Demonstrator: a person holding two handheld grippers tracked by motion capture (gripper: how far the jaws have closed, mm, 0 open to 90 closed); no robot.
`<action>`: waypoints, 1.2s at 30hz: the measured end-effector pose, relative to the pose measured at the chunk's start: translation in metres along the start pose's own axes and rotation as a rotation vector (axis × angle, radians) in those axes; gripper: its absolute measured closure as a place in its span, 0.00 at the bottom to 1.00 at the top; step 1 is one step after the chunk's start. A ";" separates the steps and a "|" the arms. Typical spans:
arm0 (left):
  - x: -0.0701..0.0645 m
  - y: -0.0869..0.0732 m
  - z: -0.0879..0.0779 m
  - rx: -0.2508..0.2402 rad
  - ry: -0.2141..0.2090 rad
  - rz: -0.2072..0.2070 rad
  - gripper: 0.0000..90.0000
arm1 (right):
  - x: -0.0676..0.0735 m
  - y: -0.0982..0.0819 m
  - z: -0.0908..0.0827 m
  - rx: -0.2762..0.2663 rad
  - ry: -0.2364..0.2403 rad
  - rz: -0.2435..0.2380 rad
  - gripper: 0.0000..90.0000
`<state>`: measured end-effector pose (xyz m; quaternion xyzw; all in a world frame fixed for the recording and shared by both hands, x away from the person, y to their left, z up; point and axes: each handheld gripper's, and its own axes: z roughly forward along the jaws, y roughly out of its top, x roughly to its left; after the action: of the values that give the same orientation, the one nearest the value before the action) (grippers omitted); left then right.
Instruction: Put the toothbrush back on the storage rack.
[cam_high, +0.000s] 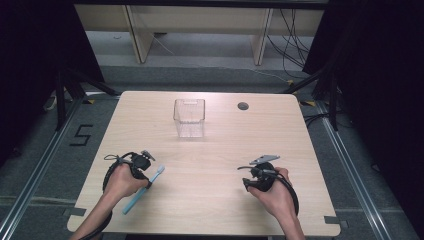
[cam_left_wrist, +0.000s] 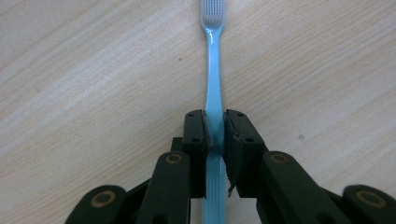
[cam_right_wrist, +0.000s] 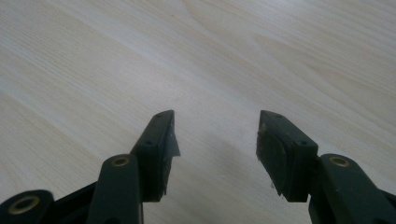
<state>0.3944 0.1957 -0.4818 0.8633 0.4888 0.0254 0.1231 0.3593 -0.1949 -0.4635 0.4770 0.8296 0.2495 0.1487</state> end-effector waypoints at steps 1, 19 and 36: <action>0.000 0.000 0.000 0.000 0.000 0.000 0.87 | 0.000 0.000 0.000 0.000 0.001 0.004 0.53; 0.004 -0.002 -0.012 -0.135 0.008 0.061 0.87 | -0.003 0.001 -0.002 -0.024 -0.013 0.016 0.53; 0.006 -0.008 -0.029 -0.383 -0.035 0.063 0.87 | -0.009 0.000 -0.004 -0.072 -0.032 0.029 0.53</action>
<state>0.3861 0.2098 -0.4561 0.8392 0.4458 0.1066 0.2927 0.3617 -0.2034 -0.4600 0.4870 0.8106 0.2738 0.1755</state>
